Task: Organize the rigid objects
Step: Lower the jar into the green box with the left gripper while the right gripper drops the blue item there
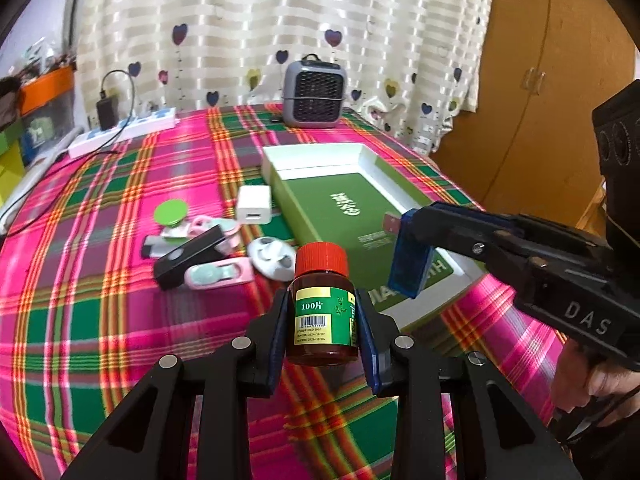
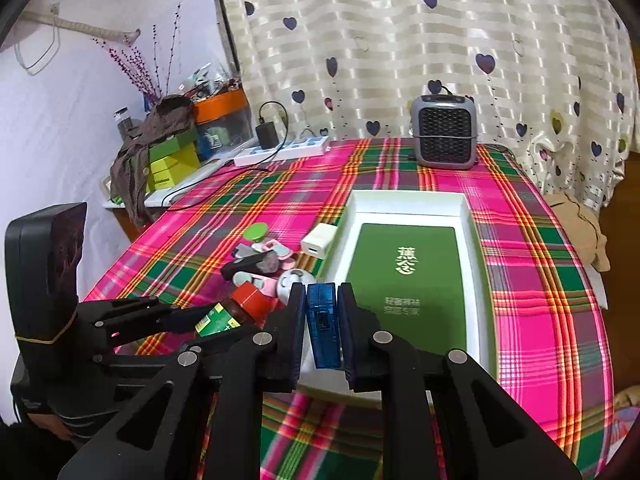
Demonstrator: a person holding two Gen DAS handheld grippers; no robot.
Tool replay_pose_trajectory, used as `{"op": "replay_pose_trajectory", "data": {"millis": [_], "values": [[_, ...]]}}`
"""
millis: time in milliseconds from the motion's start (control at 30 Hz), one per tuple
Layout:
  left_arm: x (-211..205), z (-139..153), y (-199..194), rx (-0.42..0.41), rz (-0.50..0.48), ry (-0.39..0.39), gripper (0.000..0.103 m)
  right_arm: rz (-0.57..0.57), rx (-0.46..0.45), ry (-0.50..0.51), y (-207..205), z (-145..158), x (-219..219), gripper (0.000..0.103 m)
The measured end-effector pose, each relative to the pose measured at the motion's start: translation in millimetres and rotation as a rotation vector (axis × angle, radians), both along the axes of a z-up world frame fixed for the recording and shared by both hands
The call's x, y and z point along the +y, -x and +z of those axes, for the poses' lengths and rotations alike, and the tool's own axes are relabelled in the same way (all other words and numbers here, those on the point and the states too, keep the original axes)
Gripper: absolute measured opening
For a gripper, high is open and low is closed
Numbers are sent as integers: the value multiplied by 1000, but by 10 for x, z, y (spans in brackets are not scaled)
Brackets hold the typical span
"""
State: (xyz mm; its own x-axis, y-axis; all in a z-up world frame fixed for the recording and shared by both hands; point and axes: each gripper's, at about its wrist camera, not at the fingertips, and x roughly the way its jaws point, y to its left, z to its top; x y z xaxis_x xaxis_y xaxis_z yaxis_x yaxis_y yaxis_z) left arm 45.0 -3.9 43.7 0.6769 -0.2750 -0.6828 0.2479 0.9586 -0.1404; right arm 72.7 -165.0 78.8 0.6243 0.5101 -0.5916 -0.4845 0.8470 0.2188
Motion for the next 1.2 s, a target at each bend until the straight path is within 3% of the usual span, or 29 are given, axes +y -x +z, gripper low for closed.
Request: {"op": "replay_pose_trajectory", "data": {"millis": [533,1200], "values": [[-331,-24,-179,13,-71,9,31,-60,48,-14,-128,-172,-302,17],[-632,-229,-366,44,-112,-43,31,-82,101,-31,-257,-298,-440,17]]}}
